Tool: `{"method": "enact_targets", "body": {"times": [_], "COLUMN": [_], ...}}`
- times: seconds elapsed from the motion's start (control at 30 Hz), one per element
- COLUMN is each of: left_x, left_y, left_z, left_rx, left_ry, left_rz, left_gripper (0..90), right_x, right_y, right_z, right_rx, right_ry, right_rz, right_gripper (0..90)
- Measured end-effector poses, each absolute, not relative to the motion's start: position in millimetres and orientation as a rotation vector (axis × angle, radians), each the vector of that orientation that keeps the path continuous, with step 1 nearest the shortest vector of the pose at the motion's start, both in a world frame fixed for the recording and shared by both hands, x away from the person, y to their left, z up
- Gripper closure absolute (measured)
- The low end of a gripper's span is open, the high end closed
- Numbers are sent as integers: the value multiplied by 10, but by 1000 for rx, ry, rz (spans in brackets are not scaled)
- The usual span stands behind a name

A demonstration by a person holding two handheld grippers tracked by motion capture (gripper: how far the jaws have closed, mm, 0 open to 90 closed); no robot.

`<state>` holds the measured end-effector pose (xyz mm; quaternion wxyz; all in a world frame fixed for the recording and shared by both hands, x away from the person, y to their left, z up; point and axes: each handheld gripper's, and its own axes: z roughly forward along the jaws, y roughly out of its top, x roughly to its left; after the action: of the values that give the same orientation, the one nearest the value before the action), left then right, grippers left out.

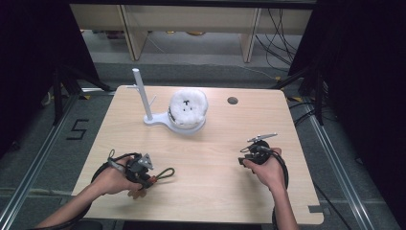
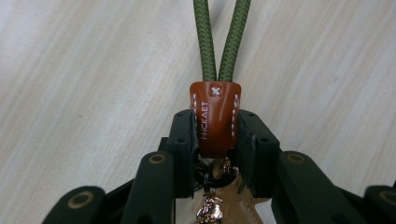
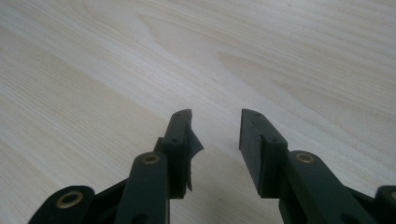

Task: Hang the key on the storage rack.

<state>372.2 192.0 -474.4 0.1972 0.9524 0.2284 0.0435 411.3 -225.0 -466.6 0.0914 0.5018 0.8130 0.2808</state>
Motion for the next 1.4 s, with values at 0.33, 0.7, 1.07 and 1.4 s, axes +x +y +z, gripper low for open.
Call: {"method": "enact_targets", "body": {"times": [0.33,0.7,1.07,1.4], "left_x": [3691,3693,3695,3707], "left_y": [2103,2278,2417,2493], "left_z": [-4666,-4594,-4545,-4509], "left_rx": [2525,2336,2188,2080], "left_ry": [750,840,893,933], "left_rz": [160,256,326,370], "left_gripper": [686,686,686,688], "right_x": [4111,4107,4102,4101], "right_y": [-2249,-2238,-2236,-2232], "right_z": [-4678,-4678,-4675,-4678], "right_rx": [1476,1496,1510,1504], "right_ry": [2405,2387,2378,2383], "right_rz": [844,849,853,853], "right_gripper": [644,641,638,638]}}
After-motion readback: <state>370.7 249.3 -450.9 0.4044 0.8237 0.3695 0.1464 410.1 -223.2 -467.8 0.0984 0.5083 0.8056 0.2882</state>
